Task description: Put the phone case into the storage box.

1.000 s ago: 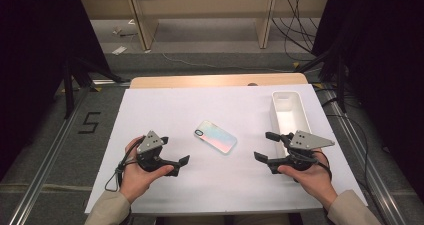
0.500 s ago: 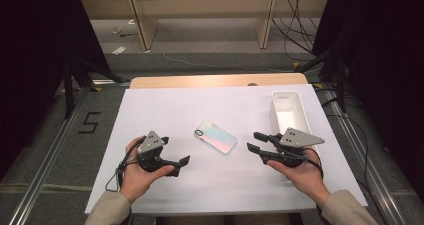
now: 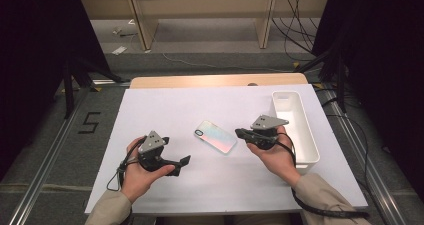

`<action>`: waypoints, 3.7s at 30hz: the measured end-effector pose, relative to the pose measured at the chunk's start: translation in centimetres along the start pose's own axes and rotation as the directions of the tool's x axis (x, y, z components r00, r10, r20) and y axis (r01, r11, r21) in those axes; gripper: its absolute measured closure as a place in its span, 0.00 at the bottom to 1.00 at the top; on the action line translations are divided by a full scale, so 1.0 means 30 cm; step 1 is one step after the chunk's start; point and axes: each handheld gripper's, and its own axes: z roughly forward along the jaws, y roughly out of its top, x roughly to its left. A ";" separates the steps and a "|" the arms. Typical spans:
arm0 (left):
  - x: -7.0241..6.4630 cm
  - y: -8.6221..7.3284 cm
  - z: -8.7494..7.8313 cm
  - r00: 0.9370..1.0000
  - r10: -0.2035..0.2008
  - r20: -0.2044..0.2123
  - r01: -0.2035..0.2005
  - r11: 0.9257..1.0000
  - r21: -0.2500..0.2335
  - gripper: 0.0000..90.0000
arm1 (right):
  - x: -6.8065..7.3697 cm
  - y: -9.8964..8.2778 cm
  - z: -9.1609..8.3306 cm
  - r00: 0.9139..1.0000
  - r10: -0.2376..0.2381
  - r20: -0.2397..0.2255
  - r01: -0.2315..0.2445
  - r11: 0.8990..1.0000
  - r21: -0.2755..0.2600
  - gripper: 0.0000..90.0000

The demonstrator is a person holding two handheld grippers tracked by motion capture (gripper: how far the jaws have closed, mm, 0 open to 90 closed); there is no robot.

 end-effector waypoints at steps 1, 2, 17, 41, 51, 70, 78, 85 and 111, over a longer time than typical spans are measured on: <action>0.001 0.000 0.001 1.000 0.000 -0.001 0.000 1.000 0.000 0.00 | -0.005 0.003 0.015 1.000 0.004 0.006 -0.004 1.000 0.007 1.00; 0.001 0.000 0.001 1.000 -0.001 0.000 0.001 1.000 0.001 0.00 | -0.009 0.005 0.029 1.000 0.011 0.013 -0.012 1.000 0.017 1.00; 0.004 -0.002 0.006 1.000 -0.006 -0.003 0.006 1.000 0.003 0.00 | -0.035 -0.013 0.205 0.994 0.059 0.088 -0.073 0.983 0.167 1.00; 0.006 -0.004 0.010 1.000 -0.009 -0.009 0.009 1.000 0.011 0.01 | -0.092 -0.084 0.256 0.978 0.089 0.187 -0.141 0.948 0.286 1.00; 0.010 -0.006 0.012 1.000 -0.011 -0.013 0.011 1.000 0.017 0.01 | -0.091 -0.083 0.255 0.979 0.089 0.182 -0.141 0.945 0.294 1.00; 0.021 -0.015 0.020 0.999 -0.028 -0.035 0.030 0.998 0.056 0.03 | -0.007 -0.079 0.238 0.987 0.124 0.099 -0.151 0.929 0.337 1.00; 0.024 -0.019 0.024 0.998 -0.036 -0.042 0.039 0.996 0.077 0.04 | 0.060 -0.077 0.238 0.987 0.155 0.034 -0.157 0.923 0.352 1.00; 0.026 -0.022 0.027 0.998 -0.047 -0.046 0.051 0.995 0.089 0.05 | 0.127 -0.074 0.249 0.986 0.164 -0.032 -0.142 0.923 0.357 1.00; 0.043 -0.033 0.036 0.991 -0.088 -0.104 0.104 0.980 0.169 0.07 | 0.293 -0.045 0.341 0.978 0.127 -0.162 -0.072 0.948 0.310 1.00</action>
